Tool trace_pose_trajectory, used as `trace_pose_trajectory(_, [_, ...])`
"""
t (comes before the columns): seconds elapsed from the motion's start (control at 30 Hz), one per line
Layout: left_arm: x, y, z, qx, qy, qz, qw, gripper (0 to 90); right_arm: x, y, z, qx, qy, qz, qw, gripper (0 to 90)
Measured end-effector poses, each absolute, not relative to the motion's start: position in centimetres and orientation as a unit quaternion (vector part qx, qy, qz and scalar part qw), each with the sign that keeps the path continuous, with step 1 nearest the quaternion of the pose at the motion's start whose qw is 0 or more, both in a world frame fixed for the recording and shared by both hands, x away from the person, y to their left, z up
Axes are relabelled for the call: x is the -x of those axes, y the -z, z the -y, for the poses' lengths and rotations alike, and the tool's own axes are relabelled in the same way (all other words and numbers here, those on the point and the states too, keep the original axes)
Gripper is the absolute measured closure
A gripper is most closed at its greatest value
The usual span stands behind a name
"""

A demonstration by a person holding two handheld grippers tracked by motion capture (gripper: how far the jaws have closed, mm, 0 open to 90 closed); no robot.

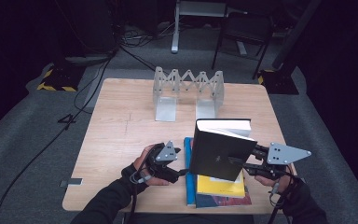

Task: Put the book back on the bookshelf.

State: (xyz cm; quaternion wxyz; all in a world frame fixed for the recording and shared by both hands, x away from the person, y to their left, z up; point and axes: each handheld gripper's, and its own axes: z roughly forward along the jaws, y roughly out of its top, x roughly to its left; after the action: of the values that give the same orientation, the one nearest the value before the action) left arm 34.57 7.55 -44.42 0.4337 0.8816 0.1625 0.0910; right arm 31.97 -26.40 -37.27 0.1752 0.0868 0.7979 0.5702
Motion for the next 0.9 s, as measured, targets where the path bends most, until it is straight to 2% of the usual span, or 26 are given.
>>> trace_pose_trajectory(0.1, [-34.8, 45.0, -6.5, -0.871, -0.072, -0.162, 0.458, 23.6, -31.7, 37.3, 26.4, -0.084, -0.57, -0.797, 0.181, 64.6])
trace_pose_trajectory(0.2, [-34.7, 44.9, -5.9, -0.856, -0.073, -0.14, 0.492, 33.8, -31.7, 37.4, 26.5, -0.086, -0.571, -0.796, 0.181, 64.4])
trace_pose_trajectory(0.37, [-34.3, 44.2, -4.7, -0.847, -0.087, -0.124, 0.509, 38.2, -31.4, 37.5, 26.7, -0.087, -0.568, -0.796, 0.189, 62.9])
trace_pose_trajectory(0.57, [-34.6, 43.3, -4.2, -0.839, -0.086, -0.121, 0.524, 33.7, -30.8, 37.8, 27.5, -0.094, -0.553, -0.802, 0.204, 62.3])
trace_pose_trajectory(0.7, [-34.7, 42.4, -3.4, -0.832, -0.098, -0.113, 0.535, 30.2, -30.2, 38.9, 28.4, -0.099, -0.535, -0.815, 0.201, 65.8])
trace_pose_trajectory(0.83, [-35.1, 41.6, -2.7, -0.827, -0.093, -0.107, 0.545, 28.5, -29.9, 39.2, 28.4, -0.112, -0.535, -0.81, 0.213, 65.0])
trace_pose_trajectory(0.9, [-35.3, 41.2, -2.6, -0.821, -0.085, -0.108, 0.554, 28.3, -29.8, 39.5, 28.6, -0.117, -0.529, -0.811, 0.22, 61.8])
